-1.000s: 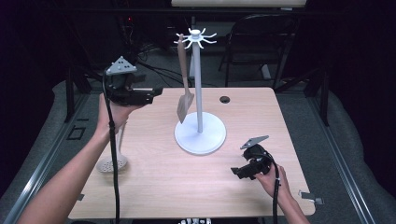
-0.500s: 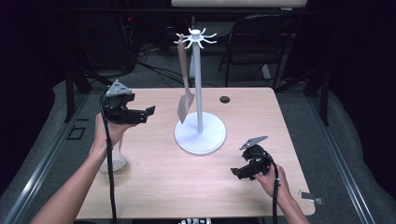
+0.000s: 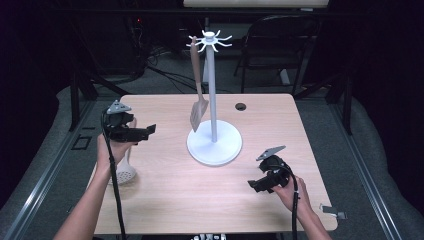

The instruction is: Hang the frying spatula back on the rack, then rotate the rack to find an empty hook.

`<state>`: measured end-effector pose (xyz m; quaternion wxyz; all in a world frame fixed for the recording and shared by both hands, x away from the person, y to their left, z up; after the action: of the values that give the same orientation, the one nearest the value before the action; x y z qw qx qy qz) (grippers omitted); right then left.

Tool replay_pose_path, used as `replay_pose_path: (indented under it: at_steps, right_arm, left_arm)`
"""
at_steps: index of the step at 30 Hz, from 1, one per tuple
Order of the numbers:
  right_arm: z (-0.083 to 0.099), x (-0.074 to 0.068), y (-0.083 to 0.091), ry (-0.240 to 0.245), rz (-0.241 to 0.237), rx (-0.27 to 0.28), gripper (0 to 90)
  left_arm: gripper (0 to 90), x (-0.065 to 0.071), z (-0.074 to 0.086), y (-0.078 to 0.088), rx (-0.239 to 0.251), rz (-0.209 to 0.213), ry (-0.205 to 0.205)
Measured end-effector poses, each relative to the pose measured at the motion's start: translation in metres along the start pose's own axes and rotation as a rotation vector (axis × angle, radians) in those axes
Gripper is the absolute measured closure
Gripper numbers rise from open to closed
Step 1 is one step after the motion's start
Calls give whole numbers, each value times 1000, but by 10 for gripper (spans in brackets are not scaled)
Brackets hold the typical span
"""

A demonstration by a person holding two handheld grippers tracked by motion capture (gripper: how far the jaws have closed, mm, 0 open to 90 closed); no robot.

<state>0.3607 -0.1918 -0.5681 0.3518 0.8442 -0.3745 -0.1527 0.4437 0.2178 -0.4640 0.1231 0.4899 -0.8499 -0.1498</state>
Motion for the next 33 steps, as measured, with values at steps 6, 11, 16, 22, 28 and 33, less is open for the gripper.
replay_pose_path:
  at_steps: [6, 11, 16, 22, 28, 33]
  right_arm:
    - [-1, -2, -4, -5, -6, 1, 135]
    - [-1, -5, -6, 0, -19, -10, 134]
    - [-1, -4, -5, 0, -26, -4, 134]
    - [0, -5, -6, 1, -37, -11, 134]
    - [0, -6, -7, -1, -36, -23, 134]
    - [1, -7, -9, 1, -43, -23, 135]
  left_arm:
    - [72, -19, 18, -2, -50, -50, 29]
    - [77, -32, 28, -5, -105, -105, 9]
    - [98, -46, 44, -9, -173, -157, 13]
    - [160, -65, 66, -19, -245, -199, 75]
    - [361, -80, 92, -27, -337, -232, 112]
    - [497, -88, 106, -32, -387, -263, 99]
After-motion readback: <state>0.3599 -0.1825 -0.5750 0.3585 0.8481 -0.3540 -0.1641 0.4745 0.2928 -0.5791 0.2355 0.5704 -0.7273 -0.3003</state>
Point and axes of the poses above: each handheld gripper's, and its own axes: y roughly backward along the jaws, z roughly out of its underside, x roughly to its right, the point moved 6 cm from there along -y, roughly forward along the jaws, and after that the axes turned 13 degrees about x, right-handed, at the moved point
